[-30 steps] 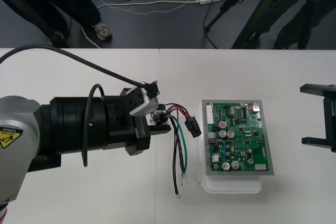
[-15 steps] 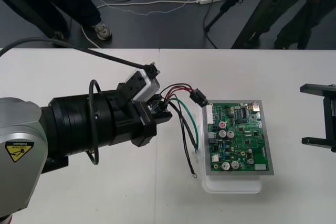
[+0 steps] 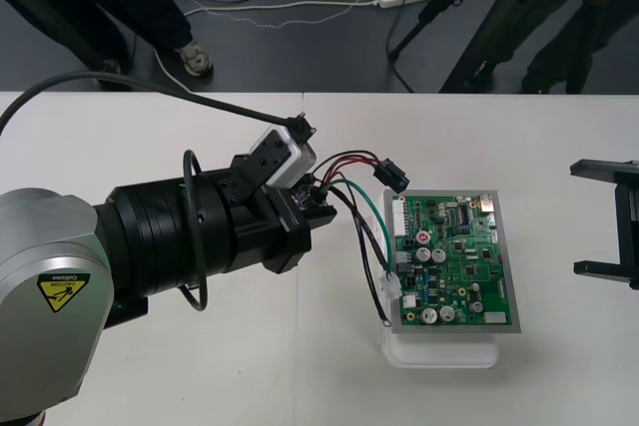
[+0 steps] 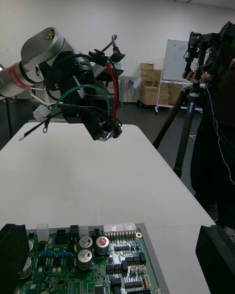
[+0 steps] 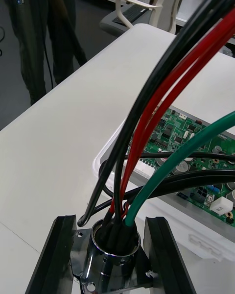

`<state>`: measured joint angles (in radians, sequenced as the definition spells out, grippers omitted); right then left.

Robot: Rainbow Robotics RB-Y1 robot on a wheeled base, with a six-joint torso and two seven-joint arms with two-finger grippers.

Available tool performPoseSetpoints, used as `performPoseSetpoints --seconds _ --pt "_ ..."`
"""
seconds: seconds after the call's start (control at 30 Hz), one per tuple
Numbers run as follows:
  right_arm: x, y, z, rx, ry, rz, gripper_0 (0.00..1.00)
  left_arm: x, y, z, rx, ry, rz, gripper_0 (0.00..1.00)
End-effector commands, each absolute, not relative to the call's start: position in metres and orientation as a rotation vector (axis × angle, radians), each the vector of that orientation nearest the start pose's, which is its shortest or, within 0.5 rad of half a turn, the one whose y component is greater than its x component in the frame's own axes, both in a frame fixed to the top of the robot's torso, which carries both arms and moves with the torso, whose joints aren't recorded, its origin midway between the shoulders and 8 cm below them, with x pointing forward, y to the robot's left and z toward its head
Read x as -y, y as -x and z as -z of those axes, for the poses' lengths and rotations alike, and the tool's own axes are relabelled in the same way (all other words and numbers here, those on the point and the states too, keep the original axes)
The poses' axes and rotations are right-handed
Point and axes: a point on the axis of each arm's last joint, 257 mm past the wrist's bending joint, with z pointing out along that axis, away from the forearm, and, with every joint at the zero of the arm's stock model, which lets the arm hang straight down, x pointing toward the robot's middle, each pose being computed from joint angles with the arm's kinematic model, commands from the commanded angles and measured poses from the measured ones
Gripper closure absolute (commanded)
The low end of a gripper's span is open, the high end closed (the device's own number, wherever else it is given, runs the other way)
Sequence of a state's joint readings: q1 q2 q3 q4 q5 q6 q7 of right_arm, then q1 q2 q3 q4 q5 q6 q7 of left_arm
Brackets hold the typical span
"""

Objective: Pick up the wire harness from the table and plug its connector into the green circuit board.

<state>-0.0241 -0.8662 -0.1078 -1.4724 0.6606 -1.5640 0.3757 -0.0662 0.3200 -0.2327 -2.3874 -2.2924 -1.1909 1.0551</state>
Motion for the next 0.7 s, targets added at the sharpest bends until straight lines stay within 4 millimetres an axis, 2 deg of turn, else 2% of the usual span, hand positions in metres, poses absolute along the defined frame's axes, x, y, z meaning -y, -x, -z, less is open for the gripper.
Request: performPoseSetpoints --seconds 0.03,0.37,0.7 --pt "0.229 -0.322 0.080 -0.927 1.269 -0.827 0.00 0.012 -0.359 0.094 -1.560 -1.065 0.509 1.00" --pt "0.224 -0.317 0.081 -0.938 1.284 -0.850 0.00 0.012 -0.360 0.093 -1.565 -1.057 0.515 1.00" --pt "0.204 -0.282 0.081 -0.921 1.325 -0.927 0.00 0.012 -0.360 0.093 -1.568 -1.052 0.519 1.00"
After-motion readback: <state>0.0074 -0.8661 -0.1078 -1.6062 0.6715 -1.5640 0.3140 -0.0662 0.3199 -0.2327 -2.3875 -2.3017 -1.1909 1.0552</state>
